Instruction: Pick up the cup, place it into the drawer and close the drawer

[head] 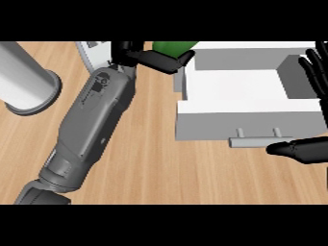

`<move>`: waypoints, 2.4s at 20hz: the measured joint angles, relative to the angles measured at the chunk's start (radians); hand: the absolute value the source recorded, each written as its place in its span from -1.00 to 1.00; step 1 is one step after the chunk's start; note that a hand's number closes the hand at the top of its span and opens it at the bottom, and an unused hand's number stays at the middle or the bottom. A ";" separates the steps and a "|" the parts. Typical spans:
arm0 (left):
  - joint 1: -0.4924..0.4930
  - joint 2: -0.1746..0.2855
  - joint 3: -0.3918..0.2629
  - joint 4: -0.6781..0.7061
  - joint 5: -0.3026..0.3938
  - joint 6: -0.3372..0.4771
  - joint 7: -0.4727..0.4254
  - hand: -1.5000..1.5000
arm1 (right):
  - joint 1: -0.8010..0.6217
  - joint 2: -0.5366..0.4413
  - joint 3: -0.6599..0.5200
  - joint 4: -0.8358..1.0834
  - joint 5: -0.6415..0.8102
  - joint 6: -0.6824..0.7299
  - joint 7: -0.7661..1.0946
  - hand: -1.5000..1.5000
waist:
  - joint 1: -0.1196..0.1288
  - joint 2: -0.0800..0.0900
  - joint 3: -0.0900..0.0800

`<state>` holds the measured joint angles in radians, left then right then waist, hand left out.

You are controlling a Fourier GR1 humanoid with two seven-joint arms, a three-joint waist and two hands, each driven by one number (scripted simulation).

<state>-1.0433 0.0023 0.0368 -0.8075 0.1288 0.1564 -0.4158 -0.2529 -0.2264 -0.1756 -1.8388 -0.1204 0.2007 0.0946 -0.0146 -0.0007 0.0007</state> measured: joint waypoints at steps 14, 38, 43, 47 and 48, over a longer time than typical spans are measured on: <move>-0.281 -0.002 -0.187 0.396 0.107 0.180 0.160 1.00 | -0.060 0.011 0.026 0.029 -0.003 0.009 -0.010 -1.00 | -0.078 0.023 0.001; -0.223 -0.002 -0.311 0.407 0.396 0.095 0.014 -1.00 | -0.155 0.010 0.224 0.079 -0.189 0.296 0.025 1.00 | -0.176 0.046 -0.001; -0.223 -0.002 -0.299 0.407 0.454 0.131 -0.044 -1.00 | -0.135 -0.091 0.311 0.066 -0.130 0.412 0.095 -1.00 | -0.143 0.034 -0.001; -0.222 -0.002 -0.291 0.424 0.484 0.149 -0.071 -1.00 | -0.097 -0.156 0.341 0.046 0.002 0.431 0.096 -1.00 | -0.103 0.025 0.000; -0.212 -0.002 -0.293 0.422 0.491 0.149 -0.080 -1.00 | -0.093 -0.167 0.350 0.045 0.053 0.424 0.086 -1.00 | -0.092 0.023 0.000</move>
<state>-1.2557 0.0000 -0.2564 -0.3850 0.6199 0.3054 -0.4958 -0.3458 -0.3933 0.1749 -1.7940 -0.0670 0.6251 0.1802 -0.1065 0.0220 0.0007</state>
